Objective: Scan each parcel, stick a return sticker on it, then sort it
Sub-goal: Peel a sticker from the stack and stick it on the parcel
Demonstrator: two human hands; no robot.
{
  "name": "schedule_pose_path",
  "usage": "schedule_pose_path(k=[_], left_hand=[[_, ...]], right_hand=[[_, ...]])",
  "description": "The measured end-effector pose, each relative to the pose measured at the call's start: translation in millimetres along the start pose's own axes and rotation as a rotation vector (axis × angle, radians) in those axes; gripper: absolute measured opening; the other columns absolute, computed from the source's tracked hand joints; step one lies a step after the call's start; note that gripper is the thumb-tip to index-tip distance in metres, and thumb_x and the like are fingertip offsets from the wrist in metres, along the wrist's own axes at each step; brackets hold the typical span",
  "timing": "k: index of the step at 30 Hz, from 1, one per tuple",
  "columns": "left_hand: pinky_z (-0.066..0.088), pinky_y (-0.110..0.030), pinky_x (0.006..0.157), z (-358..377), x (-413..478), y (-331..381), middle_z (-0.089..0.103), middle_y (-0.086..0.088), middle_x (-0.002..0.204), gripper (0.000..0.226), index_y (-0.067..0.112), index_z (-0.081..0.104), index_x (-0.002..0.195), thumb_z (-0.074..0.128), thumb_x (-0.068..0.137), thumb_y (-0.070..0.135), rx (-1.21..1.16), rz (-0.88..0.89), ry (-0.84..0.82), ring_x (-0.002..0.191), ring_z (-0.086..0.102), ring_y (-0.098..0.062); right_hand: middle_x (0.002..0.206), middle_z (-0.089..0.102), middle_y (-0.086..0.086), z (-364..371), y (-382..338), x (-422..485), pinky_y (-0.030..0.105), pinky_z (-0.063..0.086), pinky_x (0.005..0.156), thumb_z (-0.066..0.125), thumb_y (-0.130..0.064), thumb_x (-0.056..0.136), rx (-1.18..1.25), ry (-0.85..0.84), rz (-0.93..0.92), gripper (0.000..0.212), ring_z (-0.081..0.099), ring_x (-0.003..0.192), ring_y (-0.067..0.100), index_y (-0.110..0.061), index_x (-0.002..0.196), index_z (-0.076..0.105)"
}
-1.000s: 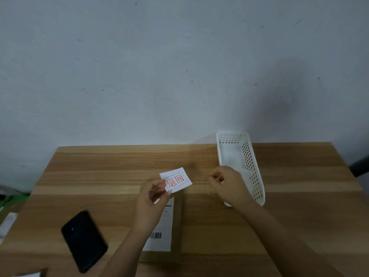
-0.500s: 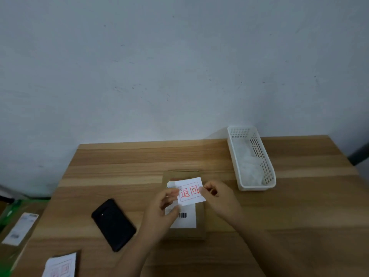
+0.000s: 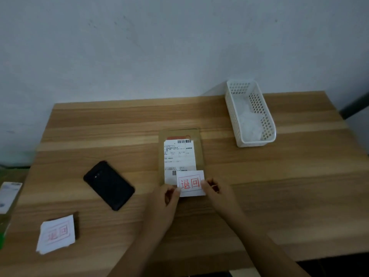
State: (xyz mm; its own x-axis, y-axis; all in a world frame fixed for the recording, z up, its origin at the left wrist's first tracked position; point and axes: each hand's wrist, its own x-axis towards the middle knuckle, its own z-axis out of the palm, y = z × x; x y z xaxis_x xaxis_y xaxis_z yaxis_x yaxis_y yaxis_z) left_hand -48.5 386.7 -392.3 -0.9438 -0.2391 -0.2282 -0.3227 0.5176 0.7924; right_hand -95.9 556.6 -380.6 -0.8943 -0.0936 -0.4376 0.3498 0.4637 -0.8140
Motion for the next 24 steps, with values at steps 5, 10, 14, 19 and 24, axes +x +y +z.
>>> schedule_pose_path(k=[5, 10, 14, 19, 24], left_hand=[[0.044, -0.01, 0.062, 10, -1, -5, 0.061, 0.013, 0.084, 0.019, 0.027, 0.061, 0.085, 0.051, 0.097, 0.038, 0.024, -0.006, -0.043, 0.076, 0.057, 0.004], [0.042, -0.018, 0.059, 18, 3, -11, 0.057, 0.011, 0.081, 0.026, 0.024, 0.06, 0.083, 0.045, 0.099, 0.038, 0.223, 0.078, -0.006, 0.072, 0.053, -0.002], [0.046, -0.027, 0.062, 25, 9, -12, 0.054, 0.011, 0.079, 0.027, 0.022, 0.058, 0.081, 0.045, 0.099, 0.037, 0.359, 0.151, 0.061, 0.07, 0.05, -0.005], [0.047, -0.035, 0.053, 30, 15, -13, 0.052, 0.006, 0.07, 0.021, 0.019, 0.056, 0.075, 0.057, 0.095, 0.027, 0.441, 0.22, 0.143, 0.06, 0.049, -0.012], [0.032, -0.027, 0.051, 32, 16, -11, 0.043, 0.01, 0.067, 0.022, 0.019, 0.056, 0.073, 0.058, 0.094, 0.026, 0.51, 0.238, 0.165, 0.057, 0.042, -0.01]], right_hand=[[0.094, 0.063, -0.005, 5, 14, 1, 0.014, 0.045, 0.062, 0.056, -0.037, 0.095, -0.111, 0.002, -0.047, 0.017, 0.06, 0.083, 0.006, -0.022, 0.091, 0.062], [0.097, 0.051, -0.007, 10, 27, 9, 0.033, 0.041, 0.082, 0.055, -0.042, 0.093, -0.434, 0.177, -0.212, 0.019, 0.049, 0.096, 0.013, -0.024, 0.088, 0.06], [0.102, 0.052, -0.002, 15, 28, 13, 0.031, 0.03, 0.08, 0.053, -0.04, 0.095, -0.629, 0.259, -0.278, 0.021, 0.044, 0.098, 0.016, -0.02, 0.093, 0.06], [0.101, 0.056, 0.002, 17, 32, 19, 0.032, 0.027, 0.077, 0.056, -0.037, 0.094, -0.701, 0.324, -0.317, 0.019, 0.046, 0.091, 0.02, -0.019, 0.088, 0.059], [0.094, 0.056, 0.003, 19, 34, 21, 0.032, 0.03, 0.073, 0.061, -0.036, 0.091, -0.791, 0.377, -0.36, 0.018, 0.048, 0.085, 0.021, -0.019, 0.085, 0.059]])
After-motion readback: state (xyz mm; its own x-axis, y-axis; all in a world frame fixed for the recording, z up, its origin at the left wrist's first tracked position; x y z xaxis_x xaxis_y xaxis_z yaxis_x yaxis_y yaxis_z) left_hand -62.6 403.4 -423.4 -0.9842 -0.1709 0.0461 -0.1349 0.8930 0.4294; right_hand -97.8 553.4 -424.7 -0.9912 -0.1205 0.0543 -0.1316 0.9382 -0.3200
